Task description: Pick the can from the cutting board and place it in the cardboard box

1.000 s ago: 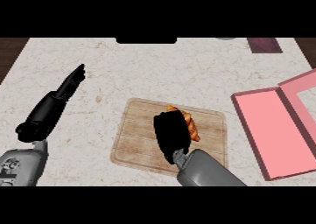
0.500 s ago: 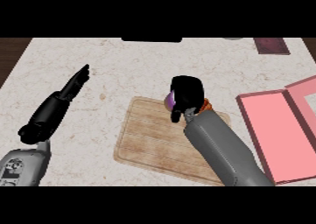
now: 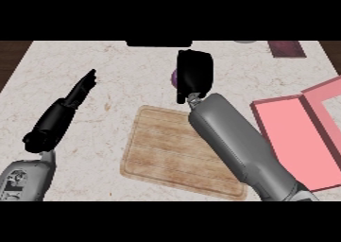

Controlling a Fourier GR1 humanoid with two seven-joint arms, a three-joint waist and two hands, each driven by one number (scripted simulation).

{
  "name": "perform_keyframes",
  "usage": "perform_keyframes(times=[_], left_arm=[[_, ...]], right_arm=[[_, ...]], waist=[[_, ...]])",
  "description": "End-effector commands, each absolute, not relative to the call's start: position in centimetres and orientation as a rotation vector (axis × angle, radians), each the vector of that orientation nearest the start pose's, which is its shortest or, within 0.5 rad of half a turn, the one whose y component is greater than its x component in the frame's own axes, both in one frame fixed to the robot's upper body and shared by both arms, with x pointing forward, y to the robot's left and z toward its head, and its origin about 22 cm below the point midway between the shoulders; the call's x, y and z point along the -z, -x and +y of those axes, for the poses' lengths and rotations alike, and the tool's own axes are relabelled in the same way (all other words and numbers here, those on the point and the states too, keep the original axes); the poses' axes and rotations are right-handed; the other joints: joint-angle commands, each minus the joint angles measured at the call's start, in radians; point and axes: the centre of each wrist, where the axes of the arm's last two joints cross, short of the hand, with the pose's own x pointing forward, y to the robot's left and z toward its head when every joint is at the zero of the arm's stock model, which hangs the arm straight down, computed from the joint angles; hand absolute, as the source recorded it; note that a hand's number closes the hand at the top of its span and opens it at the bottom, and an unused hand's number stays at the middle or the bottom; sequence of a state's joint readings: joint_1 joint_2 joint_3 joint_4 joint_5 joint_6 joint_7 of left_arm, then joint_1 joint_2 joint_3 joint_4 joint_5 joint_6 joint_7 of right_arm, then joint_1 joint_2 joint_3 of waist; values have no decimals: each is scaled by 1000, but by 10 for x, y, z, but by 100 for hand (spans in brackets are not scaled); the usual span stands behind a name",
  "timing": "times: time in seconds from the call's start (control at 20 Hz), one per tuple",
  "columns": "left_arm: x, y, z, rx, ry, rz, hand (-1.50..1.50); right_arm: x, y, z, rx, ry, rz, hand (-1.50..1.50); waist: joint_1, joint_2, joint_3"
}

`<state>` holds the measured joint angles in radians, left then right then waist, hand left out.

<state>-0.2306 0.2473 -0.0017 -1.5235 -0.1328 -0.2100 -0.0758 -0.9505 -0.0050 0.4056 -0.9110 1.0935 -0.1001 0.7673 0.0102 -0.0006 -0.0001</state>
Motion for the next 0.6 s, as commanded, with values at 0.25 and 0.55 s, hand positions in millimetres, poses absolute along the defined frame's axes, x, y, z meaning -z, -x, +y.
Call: perform_keyframes(times=[0.25,0.55], left_arm=[[-47,-281,267,516,-96,-1730,0],[-56,-285,285,489,-125,-1749,0]], right_arm=[[-186,-385,-56,-426,1412,-1309,150],[-195,-384,-123,-253,1523,-1203,150]], waist=[[-26,-8,0],[-36,-7,0]])
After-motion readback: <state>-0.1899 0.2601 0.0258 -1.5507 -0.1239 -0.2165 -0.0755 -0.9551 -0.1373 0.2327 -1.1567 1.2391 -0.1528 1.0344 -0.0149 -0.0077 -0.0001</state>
